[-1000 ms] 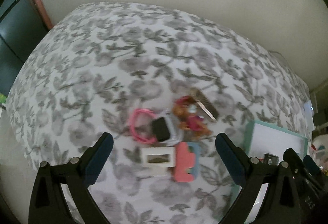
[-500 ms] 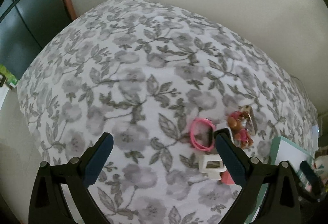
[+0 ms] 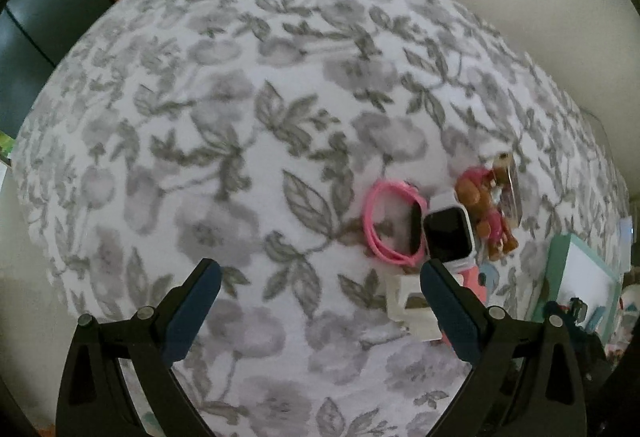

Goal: Organize rigid objects
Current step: 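Move both open grippers toward the white frame and pink-blue block, then grasp the white frame with the left gripper while the right gripper grasps the pink-blue block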

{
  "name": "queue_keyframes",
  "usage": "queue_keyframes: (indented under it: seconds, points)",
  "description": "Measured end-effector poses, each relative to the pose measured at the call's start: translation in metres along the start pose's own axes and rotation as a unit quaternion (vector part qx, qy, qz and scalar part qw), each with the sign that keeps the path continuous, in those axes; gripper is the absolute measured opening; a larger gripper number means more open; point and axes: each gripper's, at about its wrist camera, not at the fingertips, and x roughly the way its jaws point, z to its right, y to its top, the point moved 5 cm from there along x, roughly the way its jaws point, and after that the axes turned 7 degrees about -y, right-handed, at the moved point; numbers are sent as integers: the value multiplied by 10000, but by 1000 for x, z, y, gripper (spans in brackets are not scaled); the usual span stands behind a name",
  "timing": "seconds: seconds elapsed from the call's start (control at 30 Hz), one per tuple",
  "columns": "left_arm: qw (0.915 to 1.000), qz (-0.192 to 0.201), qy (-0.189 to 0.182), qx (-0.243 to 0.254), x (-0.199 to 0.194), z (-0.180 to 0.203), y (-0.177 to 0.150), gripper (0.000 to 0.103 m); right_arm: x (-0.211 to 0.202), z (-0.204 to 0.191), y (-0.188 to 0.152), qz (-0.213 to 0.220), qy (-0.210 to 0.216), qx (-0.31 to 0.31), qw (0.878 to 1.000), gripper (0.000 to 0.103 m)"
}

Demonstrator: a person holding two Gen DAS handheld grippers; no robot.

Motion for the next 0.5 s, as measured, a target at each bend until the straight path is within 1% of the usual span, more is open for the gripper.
queue_keyframes:
  seconds: [0.17, 0.27, 0.37, 0.5]
  points:
    - [9998, -153, -35, 75, 11, 10, -4, 100, 19, 1, -9, -240, -59, -72, 9997, 103]
    - [9997, -212, -54, 59, 14, 11, -5, 100, 23, 0, -10, -275, 43, -19, 9996, 103]
    - [9997, -235, -59, 53, 15, 13, -5, 100, 25, 0, -13, -245, 6, -39, 9997, 103]
    - [9996, -242, -82, 68, 15, 14, -6, 100, 28, -6, -16, -212, 57, -76, 9997, 103]
